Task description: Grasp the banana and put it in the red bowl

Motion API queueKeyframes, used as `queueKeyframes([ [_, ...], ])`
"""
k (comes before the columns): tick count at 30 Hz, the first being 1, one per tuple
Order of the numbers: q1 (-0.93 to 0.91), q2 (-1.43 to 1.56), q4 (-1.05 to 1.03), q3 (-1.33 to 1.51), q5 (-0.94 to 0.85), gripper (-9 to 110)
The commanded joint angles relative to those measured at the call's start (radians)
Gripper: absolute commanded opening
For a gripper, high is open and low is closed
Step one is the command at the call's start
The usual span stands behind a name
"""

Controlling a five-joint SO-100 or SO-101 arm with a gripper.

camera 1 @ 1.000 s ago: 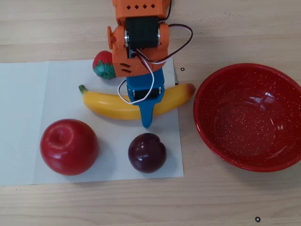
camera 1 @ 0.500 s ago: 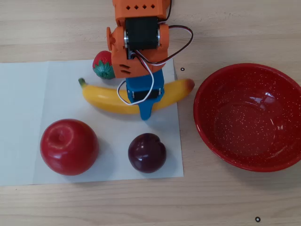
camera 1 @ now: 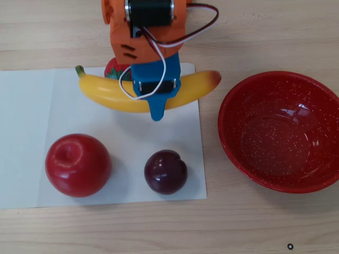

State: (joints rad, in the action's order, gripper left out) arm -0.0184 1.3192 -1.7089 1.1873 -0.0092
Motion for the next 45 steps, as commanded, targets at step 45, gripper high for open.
queueKeyframes([
  [45,-0.583,0.245,0.117,-0.373,-0.109,0],
])
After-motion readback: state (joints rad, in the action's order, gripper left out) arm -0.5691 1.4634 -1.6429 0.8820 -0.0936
